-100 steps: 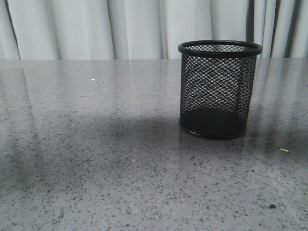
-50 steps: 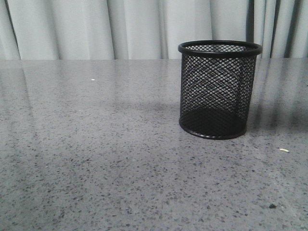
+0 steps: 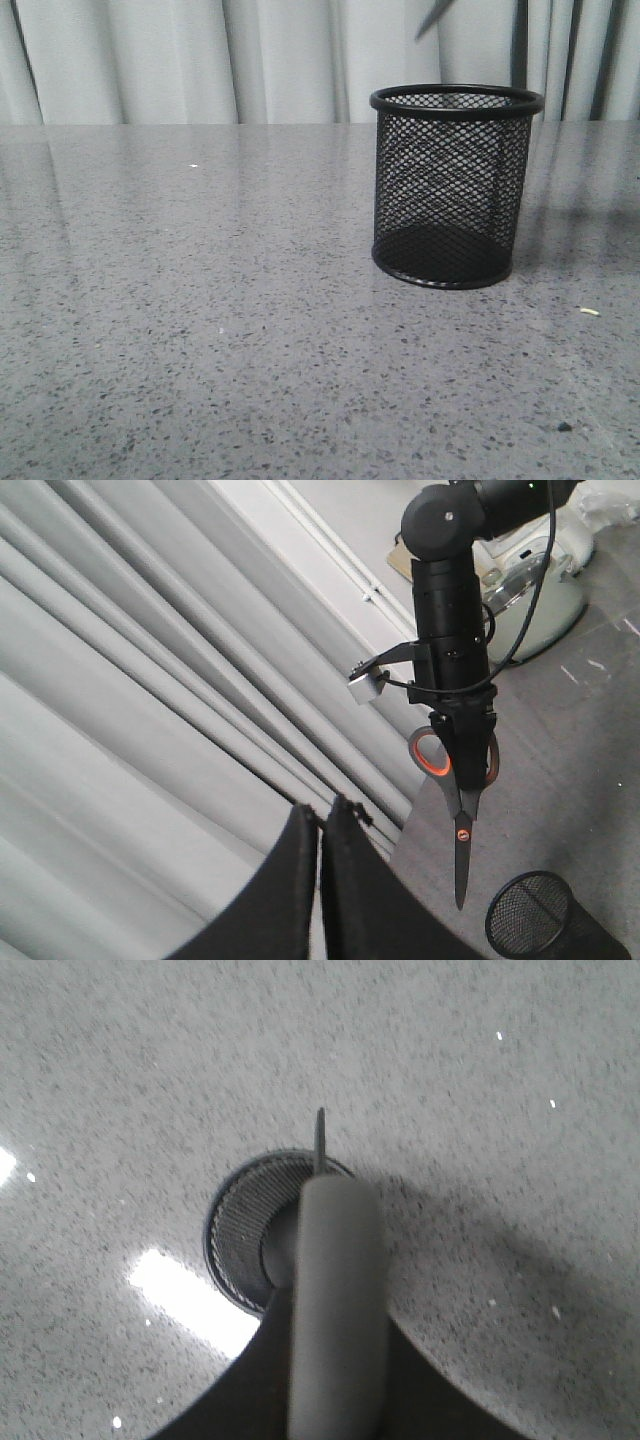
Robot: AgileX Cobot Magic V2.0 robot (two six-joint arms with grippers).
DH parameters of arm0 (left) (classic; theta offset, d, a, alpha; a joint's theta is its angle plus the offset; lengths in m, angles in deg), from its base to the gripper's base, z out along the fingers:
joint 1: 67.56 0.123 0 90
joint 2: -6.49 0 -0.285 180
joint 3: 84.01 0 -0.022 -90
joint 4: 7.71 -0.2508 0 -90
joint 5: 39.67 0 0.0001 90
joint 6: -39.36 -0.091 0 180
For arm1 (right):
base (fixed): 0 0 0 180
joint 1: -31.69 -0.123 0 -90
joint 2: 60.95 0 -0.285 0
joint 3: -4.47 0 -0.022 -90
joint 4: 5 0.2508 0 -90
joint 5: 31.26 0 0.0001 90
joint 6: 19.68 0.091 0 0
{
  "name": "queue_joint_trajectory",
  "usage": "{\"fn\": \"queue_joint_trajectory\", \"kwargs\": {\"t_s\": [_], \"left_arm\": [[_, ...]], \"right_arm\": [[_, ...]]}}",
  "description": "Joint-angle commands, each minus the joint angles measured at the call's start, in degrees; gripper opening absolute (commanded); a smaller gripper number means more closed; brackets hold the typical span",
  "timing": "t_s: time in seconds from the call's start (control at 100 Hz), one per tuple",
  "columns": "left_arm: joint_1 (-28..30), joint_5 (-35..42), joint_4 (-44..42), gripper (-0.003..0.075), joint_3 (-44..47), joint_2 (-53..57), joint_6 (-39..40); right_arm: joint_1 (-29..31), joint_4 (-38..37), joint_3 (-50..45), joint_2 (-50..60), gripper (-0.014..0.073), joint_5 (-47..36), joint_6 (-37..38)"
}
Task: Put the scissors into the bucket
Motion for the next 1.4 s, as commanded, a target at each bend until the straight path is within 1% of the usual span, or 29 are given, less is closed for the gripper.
{"fn": "queue_joint_trajectory", "kwargs": {"t_s": [0.0,0.23,0.35,0.53,0.74,0.86,0.98,1.03,1.08,1.13,1.15,1.2,1.27,1.32,1.39], "left_arm": [[-0.33,1.87,1.04,-0.0019,-1.34,-0.47,0.94],[-0.33,1.91,0.42,-0.0019,-1.34,-0.47,0.94],[-0.33,1.91,0.42,-0.0019,-1.34,-0.47,0.94],[-0.33,1.91,0.42,-0.0019,-1.34,-0.47,0.94],[-0.33,0.27,0.42,-0.0019,-1.34,-0.47,0.94],[-0.33,-1.55,0.42,-0.0019,-1.21,-0.47,0.94],[-0.33,-2.49,0.53,-0.0020,-0.72,-0.47,1.03],[-0.33,-2.92,0.53,-0.0019,-0.31,-0.47,1.03],[-0.33,-3.26,0.63,-0.0019,-0.08,-0.47,1.03],[-0.33,-3.85,0.63,-0.0019,0.04,-0.47,1.03],[-0.33,-3.96,0.63,-0.0019,0.04,-0.47,1.03],[-0.33,-4.20,0.63,-0.0019,0.04,-0.47,1.03],[-0.33,-4.08,0.63,-0.0020,0.04,-0.47,2.26],[-0.33,-3.37,0.63,-0.0020,0.17,-0.47,3.69],[-0.33,0.54,0.37,-0.0020,0.72,-0.47,8.27]], "right_arm": [[-0.09,-0.47,0.63,4.12,-0.0057,1.86,0.39],[-0.09,0.19,-1.39,6.41,-0.0057,1.86,0.62],[-0.09,3.91,-6.52,6.29,-0.0056,1.86,0.62],[-0.09,4.01,-12.42,5.51,-0.0056,1.36,0.62],[-0.09,4.49,-12.53,3.25,-0.0056,-3.94,0.62],[-0.09,4.49,-12.00,0.60,-0.0056,-3.16,0.62],[-0.09,4.61,-9.41,-3.11,-0.0047,-0.98,0.62],[-0.09,4.91,-8.35,-4.53,-0.0013,-0.60,0.62],[-0.09,5.38,-7.37,-5.69,0.0052,-0.47,0.62],[-0.09,5.79,-6.36,-6.60,0.0164,-0.36,0.62],[-0.09,5.93,-5.89,-6.96,0.0195,-0.36,0.62],[-0.09,6.08,-4.83,-7.61,0.0325,-0.36,0.62],[-0.09,6.22,-3.38,-7.83,0.0448,-0.73,0.62],[-0.09,6.22,-2.16,-7.83,0.0491,-1.13,0.62],[-0.09,6.22,0.61,-7.83,0.0489,-1.01,0.62]]}}
